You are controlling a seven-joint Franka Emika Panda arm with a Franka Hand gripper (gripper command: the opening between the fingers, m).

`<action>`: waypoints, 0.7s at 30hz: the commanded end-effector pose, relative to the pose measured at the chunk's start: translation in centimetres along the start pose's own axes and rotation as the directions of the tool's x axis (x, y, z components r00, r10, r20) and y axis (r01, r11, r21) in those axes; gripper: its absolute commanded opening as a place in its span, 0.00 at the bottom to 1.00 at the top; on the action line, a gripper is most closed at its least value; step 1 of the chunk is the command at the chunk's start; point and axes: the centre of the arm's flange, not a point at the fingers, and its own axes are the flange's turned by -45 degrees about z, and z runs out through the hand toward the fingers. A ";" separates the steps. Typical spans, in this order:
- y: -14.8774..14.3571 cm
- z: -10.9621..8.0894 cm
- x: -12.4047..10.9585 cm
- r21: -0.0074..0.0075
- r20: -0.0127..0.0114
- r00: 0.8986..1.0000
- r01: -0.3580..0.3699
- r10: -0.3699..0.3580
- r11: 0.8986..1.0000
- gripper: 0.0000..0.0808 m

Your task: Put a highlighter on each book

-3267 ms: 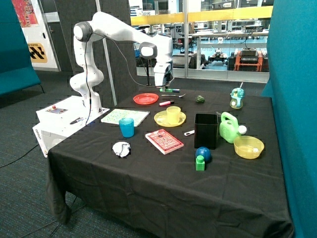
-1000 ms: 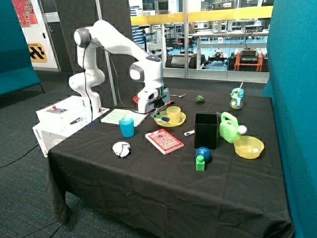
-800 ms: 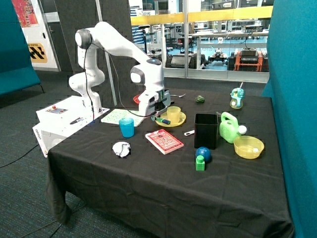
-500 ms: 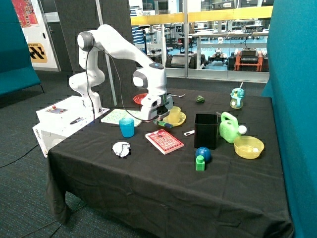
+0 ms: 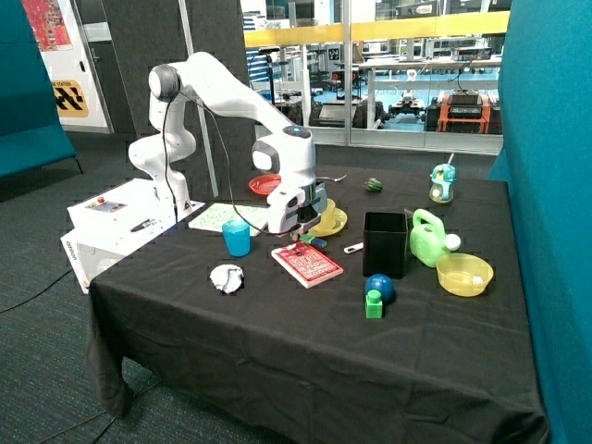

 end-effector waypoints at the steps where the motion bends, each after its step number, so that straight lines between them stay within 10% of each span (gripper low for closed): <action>1: 1.2 0.7 0.9 0.001 0.004 1.000 -0.008 0.008 1.000 0.00; 15: 1.3 1.8 0.1 0.001 0.004 1.000 -0.001 0.001 1.000 0.00; 21: 1.1 1.7 -0.1 0.001 0.004 1.000 0.003 -0.003 1.000 0.26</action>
